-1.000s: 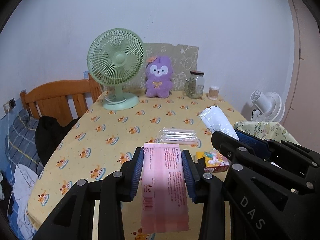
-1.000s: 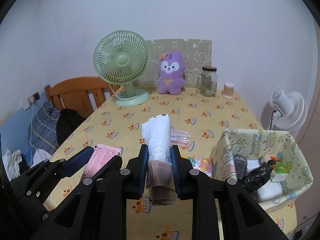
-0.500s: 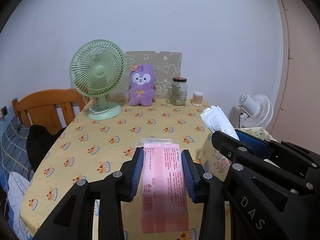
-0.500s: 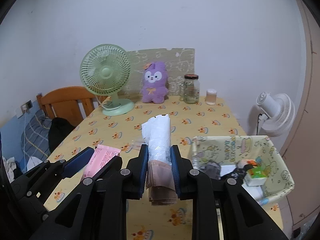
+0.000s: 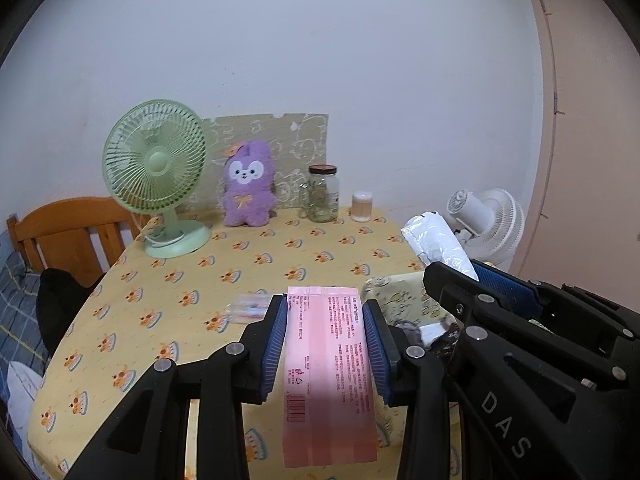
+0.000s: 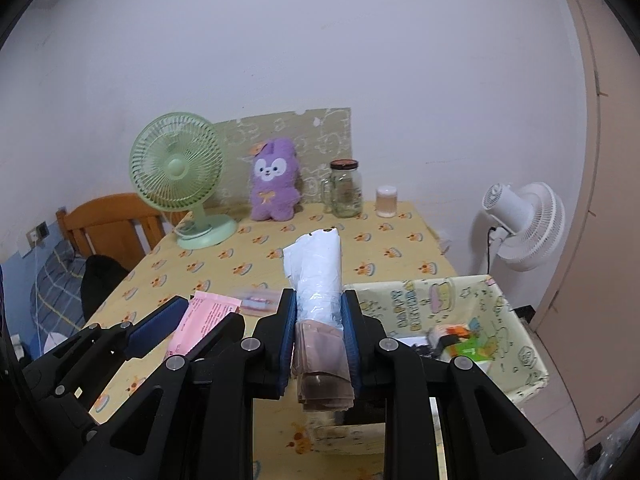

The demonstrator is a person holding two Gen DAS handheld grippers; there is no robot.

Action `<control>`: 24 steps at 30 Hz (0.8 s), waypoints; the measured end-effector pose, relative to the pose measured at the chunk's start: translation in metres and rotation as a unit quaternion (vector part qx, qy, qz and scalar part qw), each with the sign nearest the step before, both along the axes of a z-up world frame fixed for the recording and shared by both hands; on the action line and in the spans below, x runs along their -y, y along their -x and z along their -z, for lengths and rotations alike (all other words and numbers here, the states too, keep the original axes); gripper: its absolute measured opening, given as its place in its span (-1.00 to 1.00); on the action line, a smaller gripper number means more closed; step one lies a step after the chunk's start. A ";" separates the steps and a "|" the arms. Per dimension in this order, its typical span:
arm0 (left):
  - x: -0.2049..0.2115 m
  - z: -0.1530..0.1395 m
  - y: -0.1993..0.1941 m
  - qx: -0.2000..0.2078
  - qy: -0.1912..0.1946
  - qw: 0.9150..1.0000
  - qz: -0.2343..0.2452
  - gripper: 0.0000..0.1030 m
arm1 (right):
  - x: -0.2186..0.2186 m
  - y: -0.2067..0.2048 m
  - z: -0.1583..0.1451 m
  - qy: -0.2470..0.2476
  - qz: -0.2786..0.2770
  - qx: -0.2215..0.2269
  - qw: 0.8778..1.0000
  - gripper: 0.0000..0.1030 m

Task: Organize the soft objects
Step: 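Carry the pink pack and white roll with both grippers over the box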

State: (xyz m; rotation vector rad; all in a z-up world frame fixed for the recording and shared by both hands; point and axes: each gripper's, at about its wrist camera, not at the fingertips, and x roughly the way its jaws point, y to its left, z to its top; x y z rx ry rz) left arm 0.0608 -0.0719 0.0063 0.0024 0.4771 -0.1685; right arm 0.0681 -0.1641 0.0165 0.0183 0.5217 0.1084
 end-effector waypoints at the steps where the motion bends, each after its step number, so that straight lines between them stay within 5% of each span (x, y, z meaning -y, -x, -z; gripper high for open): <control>1: 0.003 -0.001 0.000 0.002 -0.001 1.000 0.001 -0.25 | 0.003 0.000 -0.001 -0.001 0.002 0.002 1.000 -0.50; 24: 0.075 0.007 -0.026 -0.010 -0.024 0.998 0.059 -0.24 | 0.076 -0.015 0.006 -0.010 0.058 -0.008 0.998 -0.50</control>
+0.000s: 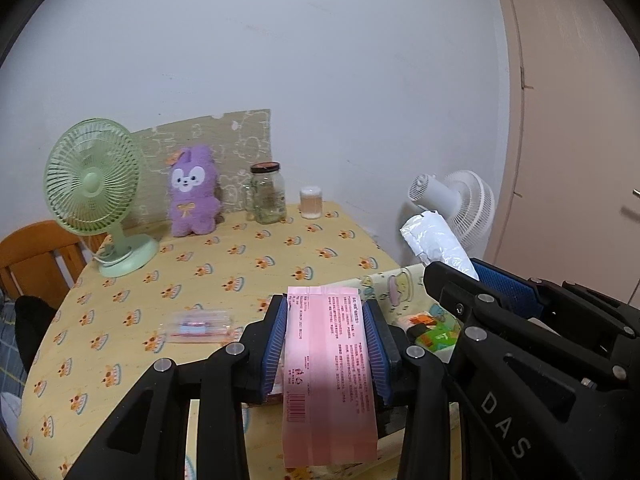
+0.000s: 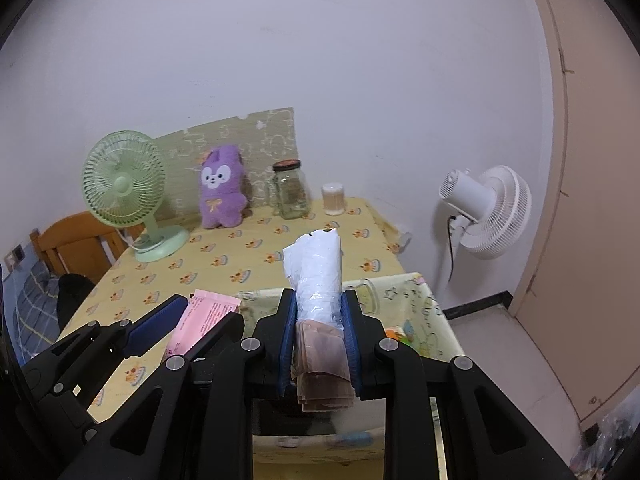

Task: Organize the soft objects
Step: 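Carry the pink pack and white roll with both grippers over the box, then open the left gripper over the box while the right releases the white roll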

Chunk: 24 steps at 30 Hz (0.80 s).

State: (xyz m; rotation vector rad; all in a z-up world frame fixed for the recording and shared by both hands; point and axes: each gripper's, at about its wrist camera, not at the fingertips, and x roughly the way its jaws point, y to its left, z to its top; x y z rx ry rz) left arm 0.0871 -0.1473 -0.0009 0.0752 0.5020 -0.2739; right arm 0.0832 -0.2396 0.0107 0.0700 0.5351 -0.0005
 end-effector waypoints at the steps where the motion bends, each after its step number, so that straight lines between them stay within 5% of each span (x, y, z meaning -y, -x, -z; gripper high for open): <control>1: 0.003 0.001 -0.002 -0.001 -0.002 1.000 0.002 -0.24 | 0.003 -0.001 0.002 -0.001 0.003 -0.002 1.000 -0.50; 24: 0.050 0.040 -0.037 -0.058 -0.058 0.996 0.037 -0.13 | 0.051 -0.030 0.046 -0.022 0.034 -0.065 0.997 -0.50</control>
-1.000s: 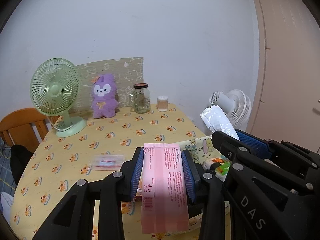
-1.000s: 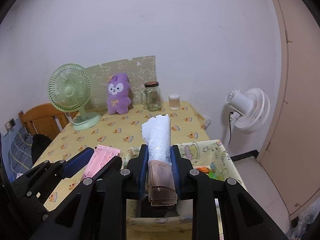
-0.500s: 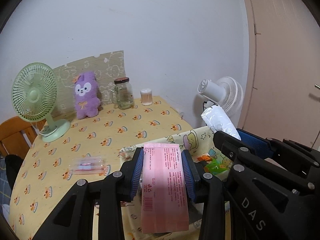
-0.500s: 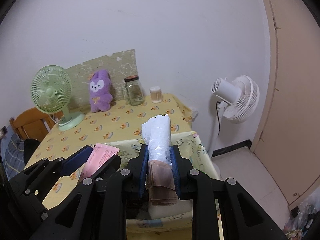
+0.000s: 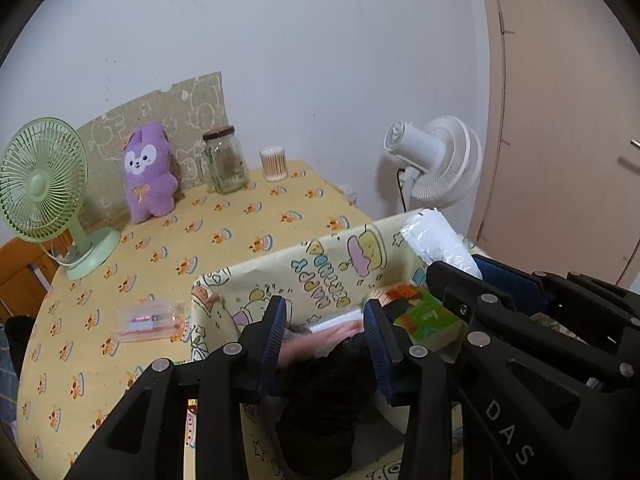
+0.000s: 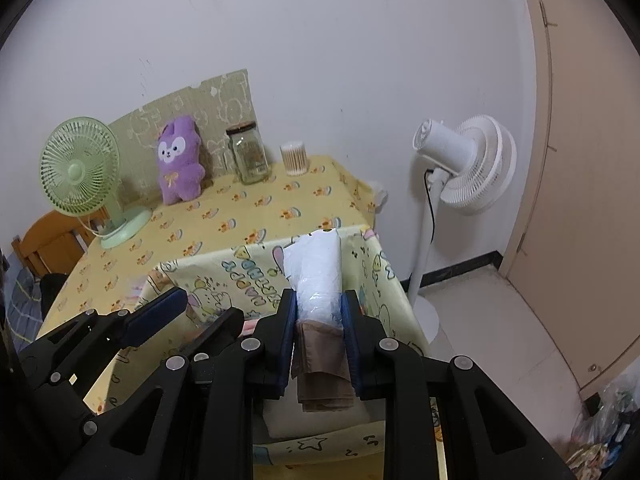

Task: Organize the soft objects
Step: 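Open the left gripper over the box while the right releases the white roll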

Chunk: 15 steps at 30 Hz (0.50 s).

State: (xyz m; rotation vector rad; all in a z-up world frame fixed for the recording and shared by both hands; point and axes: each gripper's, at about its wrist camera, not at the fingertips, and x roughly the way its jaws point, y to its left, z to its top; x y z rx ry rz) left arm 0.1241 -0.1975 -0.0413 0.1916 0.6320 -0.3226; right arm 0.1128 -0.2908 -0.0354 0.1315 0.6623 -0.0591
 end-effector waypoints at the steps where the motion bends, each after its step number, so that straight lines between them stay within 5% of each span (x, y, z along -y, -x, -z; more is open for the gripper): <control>1: 0.000 0.001 0.000 -0.002 -0.007 1.000 -0.003 0.11 | 0.000 0.000 0.002 0.001 0.000 -0.001 1.000 -0.50; 4: -0.001 0.003 0.003 0.003 -0.020 1.000 -0.008 0.64 | -0.001 0.000 0.006 -0.006 -0.007 -0.004 1.000 -0.50; 12: -0.004 0.006 0.007 0.001 -0.027 1.000 -0.005 0.67 | -0.002 -0.001 0.014 -0.032 -0.010 -0.020 0.999 -0.41; 15: -0.007 0.005 0.008 0.004 -0.027 1.000 -0.007 0.72 | -0.006 0.000 0.012 -0.020 -0.006 -0.017 1.000 -0.16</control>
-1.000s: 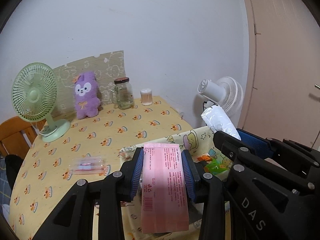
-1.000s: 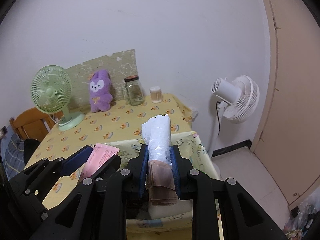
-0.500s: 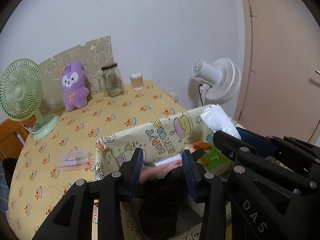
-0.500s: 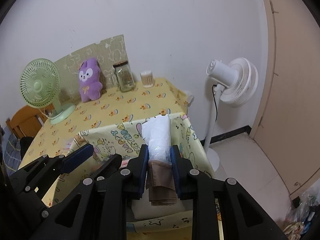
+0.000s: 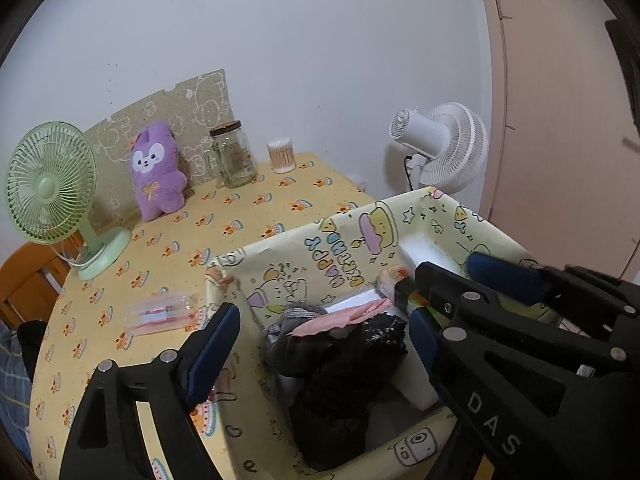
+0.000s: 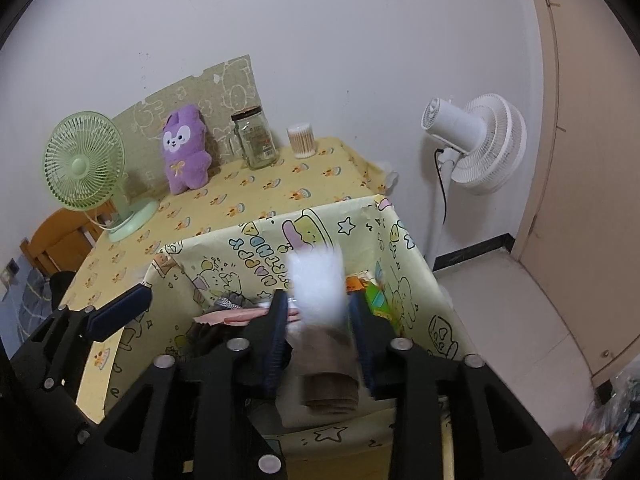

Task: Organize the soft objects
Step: 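Open the left gripper over the box while the right releases the white roll, then move both grippers back from the box toward the small printed box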

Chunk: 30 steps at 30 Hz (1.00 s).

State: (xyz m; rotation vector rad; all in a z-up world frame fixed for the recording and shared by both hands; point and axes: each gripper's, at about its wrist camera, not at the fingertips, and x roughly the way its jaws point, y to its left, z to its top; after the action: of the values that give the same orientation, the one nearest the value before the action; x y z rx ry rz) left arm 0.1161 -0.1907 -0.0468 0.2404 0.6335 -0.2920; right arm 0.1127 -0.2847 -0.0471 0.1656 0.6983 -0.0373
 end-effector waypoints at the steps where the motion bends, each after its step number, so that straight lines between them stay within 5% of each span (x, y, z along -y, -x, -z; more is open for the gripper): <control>1: -0.001 0.000 0.001 0.002 -0.002 1.000 -0.002 0.72 | -0.002 0.001 -0.001 0.009 0.005 0.002 1.000 0.08; 4: -0.006 -0.003 0.003 -0.001 0.012 1.000 0.010 0.79 | -0.003 0.005 -0.005 0.026 0.024 0.012 0.999 0.69; 5: -0.007 -0.005 0.004 -0.003 0.017 1.000 0.015 0.80 | -0.004 0.008 -0.007 0.018 0.018 0.017 1.000 0.72; 30: -0.054 -0.042 0.048 0.052 0.056 0.997 0.003 0.99 | -0.048 0.050 -0.047 0.032 0.016 0.068 0.997 0.97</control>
State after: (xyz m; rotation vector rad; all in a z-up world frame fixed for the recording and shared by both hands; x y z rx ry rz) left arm 0.0679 -0.1371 -0.0048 0.1492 0.5117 -0.3185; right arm 0.0627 -0.2364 -0.0004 0.1156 0.5574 -0.0784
